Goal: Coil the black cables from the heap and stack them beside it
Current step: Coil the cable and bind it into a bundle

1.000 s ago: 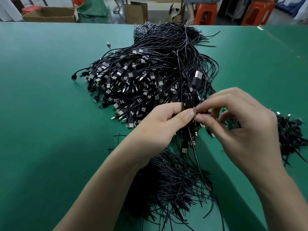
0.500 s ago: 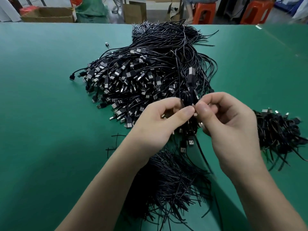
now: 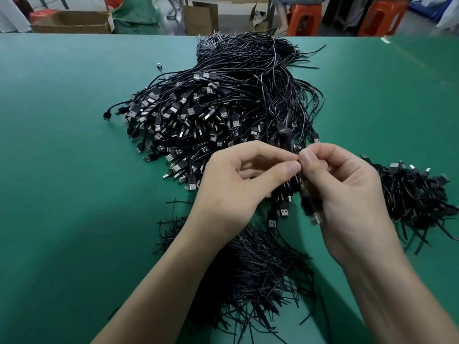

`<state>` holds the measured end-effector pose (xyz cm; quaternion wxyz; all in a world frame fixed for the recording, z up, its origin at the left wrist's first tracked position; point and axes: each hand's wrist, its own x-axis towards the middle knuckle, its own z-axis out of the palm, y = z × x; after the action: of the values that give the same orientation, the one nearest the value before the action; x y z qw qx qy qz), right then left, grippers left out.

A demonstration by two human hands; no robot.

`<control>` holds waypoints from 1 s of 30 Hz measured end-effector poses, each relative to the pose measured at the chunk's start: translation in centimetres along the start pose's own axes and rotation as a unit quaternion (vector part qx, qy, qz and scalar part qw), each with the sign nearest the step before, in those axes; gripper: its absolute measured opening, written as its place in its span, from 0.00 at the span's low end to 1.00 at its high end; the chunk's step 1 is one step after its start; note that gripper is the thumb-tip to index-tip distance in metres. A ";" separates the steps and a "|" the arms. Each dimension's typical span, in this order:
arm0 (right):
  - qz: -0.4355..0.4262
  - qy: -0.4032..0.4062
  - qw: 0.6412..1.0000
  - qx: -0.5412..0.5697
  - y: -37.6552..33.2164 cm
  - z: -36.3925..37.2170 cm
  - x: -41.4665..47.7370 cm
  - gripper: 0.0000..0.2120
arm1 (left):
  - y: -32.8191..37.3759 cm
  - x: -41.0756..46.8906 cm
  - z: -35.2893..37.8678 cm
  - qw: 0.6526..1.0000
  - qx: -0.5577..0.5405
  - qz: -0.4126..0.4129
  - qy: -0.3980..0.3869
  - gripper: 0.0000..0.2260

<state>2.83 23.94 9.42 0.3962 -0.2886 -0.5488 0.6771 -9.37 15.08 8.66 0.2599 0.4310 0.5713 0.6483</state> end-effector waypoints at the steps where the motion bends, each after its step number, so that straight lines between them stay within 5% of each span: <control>1: -0.001 0.002 1.000 -0.005 0.0 0.1 0.0 0.04 | 0.0 0.0 0.0 1.000 -0.001 -0.001 0.011 0.09; 5: 0.022 0.003 1.000 0.019 0.3 0.2 -0.1 0.04 | -0.2 0.0 0.0 0.998 0.049 0.022 0.042 0.27; 9: 0.069 -0.012 0.995 0.068 0.7 0.1 0.1 0.03 | 0.1 -0.1 0.0 0.972 0.188 0.137 0.026 0.14; 13: 0.109 -0.013 0.986 0.124 0.7 0.2 0.3 0.04 | -0.1 -0.1 0.0 0.924 0.302 0.230 0.043 0.12; 20: 0.104 0.015 0.991 0.085 0.5 0.2 0.1 0.02 | 0.3 -0.4 -0.5 0.990 0.116 0.077 -0.004 0.13; 23: 0.090 0.021 0.993 0.078 0.4 0.4 -0.1 0.03 | 0.0 -0.1 -0.4 0.997 0.078 0.027 -0.007 0.02; 27: 0.091 0.024 0.991 0.095 0.2 0.9 -0.4 0.02 | -0.8 0.3 -0.3 0.999 -0.004 -0.037 0.012 0.26; 30: 0.115 0.009 0.985 0.127 0.0 1.1 -0.5 0.02 | -0.8 0.3 -0.3 0.999 -0.012 -0.014 -0.027 0.17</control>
<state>2.12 22.97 9.62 0.3541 -0.3033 -0.4179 0.7797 -9.89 15.38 8.01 0.2894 0.4373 0.5621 0.6397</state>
